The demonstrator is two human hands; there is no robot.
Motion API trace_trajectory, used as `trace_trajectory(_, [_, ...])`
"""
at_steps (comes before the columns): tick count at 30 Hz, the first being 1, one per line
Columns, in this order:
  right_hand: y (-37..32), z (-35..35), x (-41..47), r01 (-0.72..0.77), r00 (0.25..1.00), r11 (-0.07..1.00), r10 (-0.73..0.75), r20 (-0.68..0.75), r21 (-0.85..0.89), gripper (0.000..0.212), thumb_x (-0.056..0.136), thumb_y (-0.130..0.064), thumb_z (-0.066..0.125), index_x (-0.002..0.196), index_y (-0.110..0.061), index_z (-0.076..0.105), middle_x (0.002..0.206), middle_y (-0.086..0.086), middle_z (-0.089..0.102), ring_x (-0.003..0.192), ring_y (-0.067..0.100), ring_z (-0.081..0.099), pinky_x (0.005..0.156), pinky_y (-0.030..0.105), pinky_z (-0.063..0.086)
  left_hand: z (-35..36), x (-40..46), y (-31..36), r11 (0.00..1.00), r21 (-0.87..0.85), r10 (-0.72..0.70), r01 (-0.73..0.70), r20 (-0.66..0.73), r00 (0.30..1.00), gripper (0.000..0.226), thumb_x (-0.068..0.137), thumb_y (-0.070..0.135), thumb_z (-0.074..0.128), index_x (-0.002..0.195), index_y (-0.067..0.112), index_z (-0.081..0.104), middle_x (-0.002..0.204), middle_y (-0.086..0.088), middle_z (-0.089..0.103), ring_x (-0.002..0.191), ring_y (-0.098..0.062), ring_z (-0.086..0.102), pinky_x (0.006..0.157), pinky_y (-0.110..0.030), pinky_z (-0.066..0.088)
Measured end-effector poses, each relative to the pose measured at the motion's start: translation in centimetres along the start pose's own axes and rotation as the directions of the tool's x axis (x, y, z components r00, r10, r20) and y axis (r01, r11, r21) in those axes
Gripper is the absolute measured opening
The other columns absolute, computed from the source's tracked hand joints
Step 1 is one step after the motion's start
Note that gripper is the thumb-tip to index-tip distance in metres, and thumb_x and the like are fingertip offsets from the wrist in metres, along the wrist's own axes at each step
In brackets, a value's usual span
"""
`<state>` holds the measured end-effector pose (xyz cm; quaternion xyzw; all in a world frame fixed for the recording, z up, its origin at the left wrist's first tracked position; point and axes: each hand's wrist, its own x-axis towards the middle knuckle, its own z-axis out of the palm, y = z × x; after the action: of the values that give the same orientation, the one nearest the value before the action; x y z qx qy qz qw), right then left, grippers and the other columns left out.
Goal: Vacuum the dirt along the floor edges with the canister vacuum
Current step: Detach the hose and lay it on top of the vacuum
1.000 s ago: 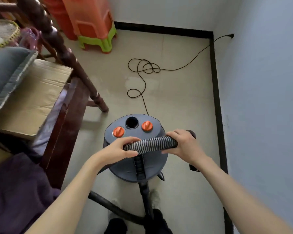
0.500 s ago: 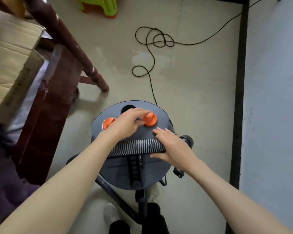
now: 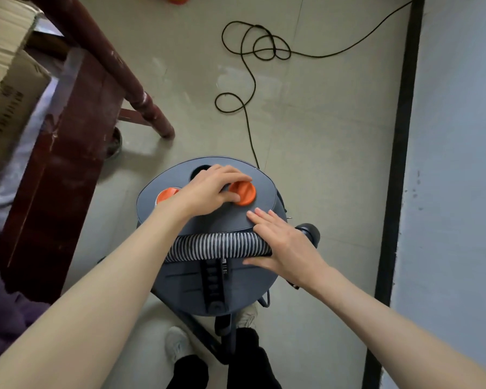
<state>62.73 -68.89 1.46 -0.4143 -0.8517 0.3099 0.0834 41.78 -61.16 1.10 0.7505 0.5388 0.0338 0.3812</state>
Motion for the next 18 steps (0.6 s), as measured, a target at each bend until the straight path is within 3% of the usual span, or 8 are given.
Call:
trace_trajectory(9, [0.0, 0.6, -0.3, 0.007, 1.000, 1.000, -0.007, -0.021, -0.002, 0.052, 0.067, -0.033, 0.088, 0.094, 0.007, 0.067, 0.132, 0.021, 0.060, 0.127, 0.039, 0.053, 0.109, 0.053, 0.035, 1.4, -0.9, 0.8, 0.997, 0.014, -0.073, 0.077, -0.191, 0.979, 0.041, 0.089, 0.028, 0.063, 0.128, 0.019, 0.056, 0.130, 0.004, 0.053, 0.123, -0.018, 0.040, 0.087, -0.027, 0.023])
trace_trajectory(18, [-0.2, 0.7, -0.3, -0.012, 1.000, 1.000, 0.011, -0.010, -0.008, 0.049, 0.068, -0.028, 0.088, 0.097, 0.007, 0.067, 0.136, 0.019, 0.058, 0.130, 0.038, 0.050, 0.111, 0.050, 0.030, 1.9, -1.9, 1.9, 0.987, 0.001, -0.160, 0.163, -0.179, 0.971, 0.050, 0.094, 0.028, 0.056, 0.141, 0.020, 0.043, 0.143, 0.004, 0.046, 0.137, -0.015, 0.028, 0.104, -0.036, 0.024])
